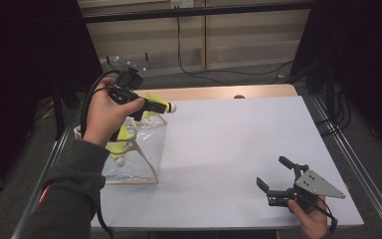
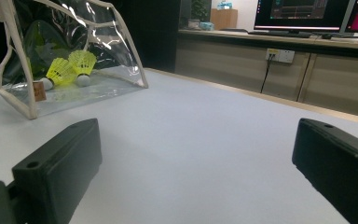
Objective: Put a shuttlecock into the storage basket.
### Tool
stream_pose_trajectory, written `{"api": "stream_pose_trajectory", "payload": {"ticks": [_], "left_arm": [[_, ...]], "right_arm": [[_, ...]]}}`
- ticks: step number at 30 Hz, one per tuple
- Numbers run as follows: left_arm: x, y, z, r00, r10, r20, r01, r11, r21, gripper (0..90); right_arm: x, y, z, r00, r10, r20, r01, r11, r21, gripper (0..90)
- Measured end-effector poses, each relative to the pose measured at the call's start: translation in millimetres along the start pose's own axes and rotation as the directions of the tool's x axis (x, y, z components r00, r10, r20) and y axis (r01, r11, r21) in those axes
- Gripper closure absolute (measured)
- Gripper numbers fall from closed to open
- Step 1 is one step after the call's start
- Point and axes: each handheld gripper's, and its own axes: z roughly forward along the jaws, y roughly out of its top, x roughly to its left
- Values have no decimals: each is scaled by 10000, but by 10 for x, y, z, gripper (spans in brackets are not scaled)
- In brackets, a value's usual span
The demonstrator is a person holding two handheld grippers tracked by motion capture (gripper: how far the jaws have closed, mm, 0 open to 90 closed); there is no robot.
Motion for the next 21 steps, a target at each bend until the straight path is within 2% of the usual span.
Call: {"api": "stream_pose_trajectory", "payload": {"ticks": [21], "left_arm": [[61, -31, -95, 9997, 47, -227, -45, 9999, 106, 850]], "right_arm": [[-1, 8, -4, 10000, 12, -5, -12, 10000, -39, 11]]}}
